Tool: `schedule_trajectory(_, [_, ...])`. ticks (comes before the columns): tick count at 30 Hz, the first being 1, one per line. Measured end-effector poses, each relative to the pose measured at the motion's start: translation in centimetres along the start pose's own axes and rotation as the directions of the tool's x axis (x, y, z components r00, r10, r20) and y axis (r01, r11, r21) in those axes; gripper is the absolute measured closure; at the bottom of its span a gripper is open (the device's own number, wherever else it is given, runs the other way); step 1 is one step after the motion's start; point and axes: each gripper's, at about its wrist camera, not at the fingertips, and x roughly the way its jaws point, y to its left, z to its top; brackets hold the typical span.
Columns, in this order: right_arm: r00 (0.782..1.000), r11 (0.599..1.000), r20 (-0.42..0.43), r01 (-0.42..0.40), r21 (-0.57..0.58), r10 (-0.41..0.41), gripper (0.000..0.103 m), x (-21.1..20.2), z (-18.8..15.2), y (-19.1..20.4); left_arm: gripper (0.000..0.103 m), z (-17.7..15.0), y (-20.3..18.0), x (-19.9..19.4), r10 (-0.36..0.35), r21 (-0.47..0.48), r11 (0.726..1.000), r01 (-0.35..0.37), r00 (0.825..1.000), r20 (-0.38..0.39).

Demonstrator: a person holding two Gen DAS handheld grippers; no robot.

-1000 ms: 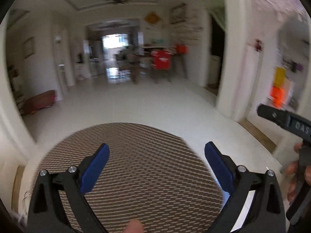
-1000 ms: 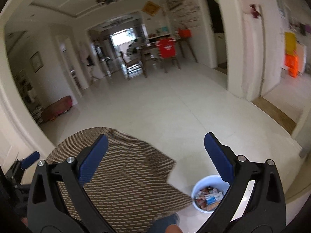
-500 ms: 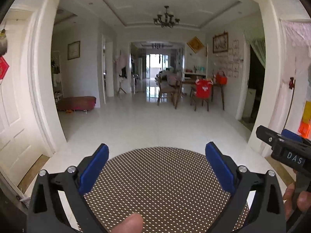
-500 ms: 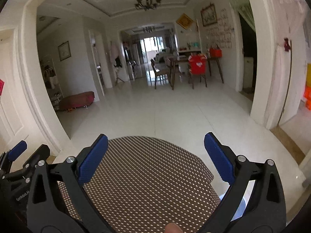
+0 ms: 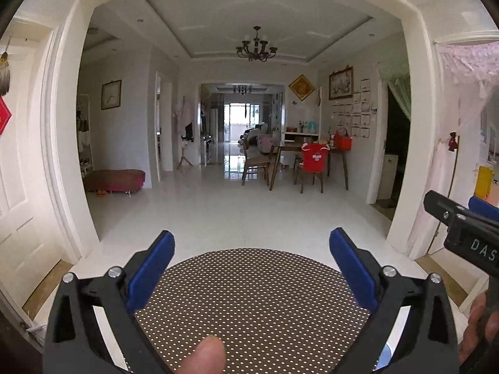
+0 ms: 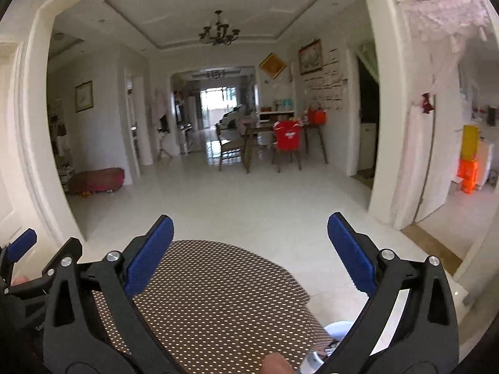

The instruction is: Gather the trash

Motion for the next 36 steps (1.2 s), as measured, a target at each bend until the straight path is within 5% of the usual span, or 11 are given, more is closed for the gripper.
schedule_trajectory(16, [0.996,0.996,-0.009,0.092,0.006,-0.092,0.006,-2.3,-2.1,-3.6,0.005,-1.5,-3.2,-0.9,-0.067,0.009,0.998,0.067,0.998,-0.02])
schedule_trajectory(36, [0.996,0.996,-0.002,0.084,0.012,-0.084,0.006,-2.8,-2.3,-3.7,0.005,-1.5,-3.2,-1.1,-0.068,0.011,0.998,0.068,0.998,-0.017])
